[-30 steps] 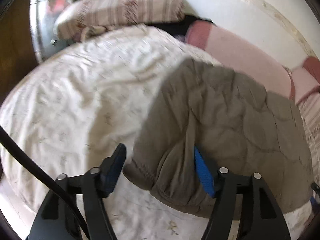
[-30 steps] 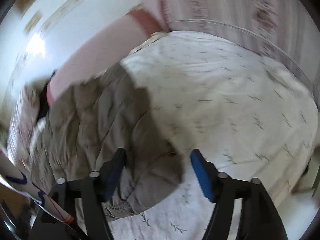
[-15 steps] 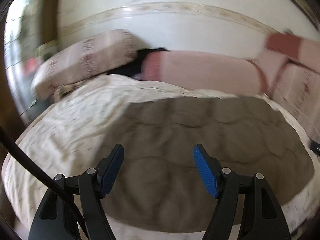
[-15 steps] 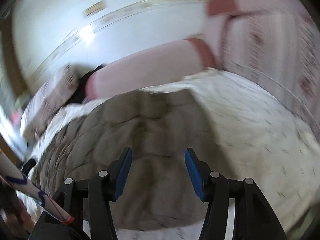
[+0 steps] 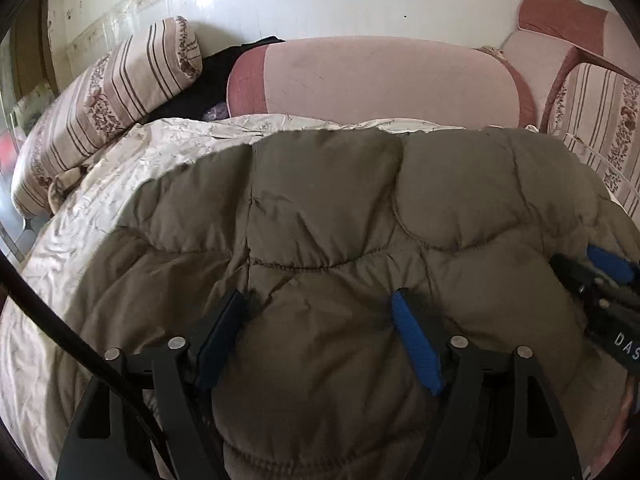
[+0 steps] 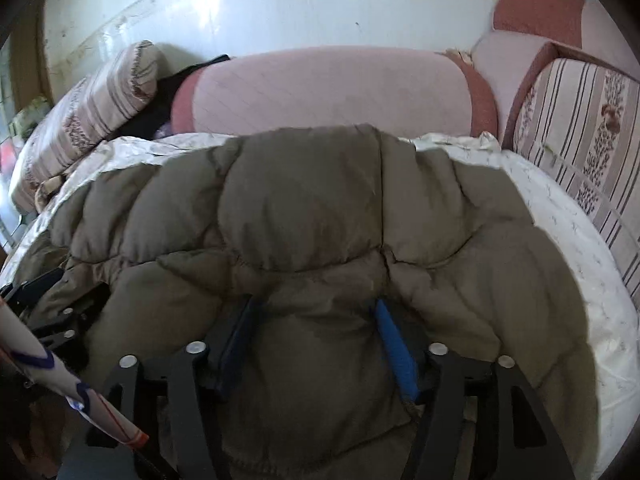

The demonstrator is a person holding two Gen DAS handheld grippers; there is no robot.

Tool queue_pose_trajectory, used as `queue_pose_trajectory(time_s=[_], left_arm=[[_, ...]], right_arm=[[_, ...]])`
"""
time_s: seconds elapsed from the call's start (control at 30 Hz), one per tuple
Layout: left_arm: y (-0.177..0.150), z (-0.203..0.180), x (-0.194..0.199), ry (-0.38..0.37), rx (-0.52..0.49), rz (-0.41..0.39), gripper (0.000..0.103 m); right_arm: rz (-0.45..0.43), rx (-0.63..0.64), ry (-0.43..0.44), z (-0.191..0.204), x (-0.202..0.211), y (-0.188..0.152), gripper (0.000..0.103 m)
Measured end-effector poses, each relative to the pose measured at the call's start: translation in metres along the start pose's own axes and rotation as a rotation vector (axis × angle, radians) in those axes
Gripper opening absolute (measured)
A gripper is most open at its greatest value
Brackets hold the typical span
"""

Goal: Fold large clothes

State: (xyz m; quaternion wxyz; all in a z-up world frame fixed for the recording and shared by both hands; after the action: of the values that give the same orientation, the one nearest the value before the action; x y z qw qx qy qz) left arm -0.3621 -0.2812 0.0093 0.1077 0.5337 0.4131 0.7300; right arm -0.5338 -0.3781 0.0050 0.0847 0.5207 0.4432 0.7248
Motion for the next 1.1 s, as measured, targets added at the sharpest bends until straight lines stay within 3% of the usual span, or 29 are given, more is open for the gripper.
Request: queue_pose_trajectory(time_s=[0.23,0.5,0.93,1.1], left_arm=[[0.002,0.002,-0.021,0.001,-0.009,-0.019,0.077],[0.002,0.004,-0.018,0.023,-0.011,-0.043,0.077],[-0.004,0.004,0.01,0.046,-0.012,-0.117,0.077],[-0.017,0.008,0.037,0.051,-0.002,-0.129,0.077]], right_arm=[[0.017,0.012,-0.042,-0.001,-0.019,0.001,0.073],[0.01,0.028,-0.085,0.001,-0.019,0.0,0.074],[-0.079,-0.04,-0.066,-0.014,0.043,-0.007,0.074],[-0.04,-0.123,-0.079,-0.032,0.061,-0.027,0.074]])
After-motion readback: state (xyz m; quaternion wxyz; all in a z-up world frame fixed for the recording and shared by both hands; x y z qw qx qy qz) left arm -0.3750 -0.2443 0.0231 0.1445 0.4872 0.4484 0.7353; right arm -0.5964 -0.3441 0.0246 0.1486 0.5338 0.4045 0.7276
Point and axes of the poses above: each gripper's, at about its wrist camera, not at the fingertips, and x roughly against the way its jaws point, z to its left, y to its top, the point moved 8 cm from there along -x, roughly the way its jaws point
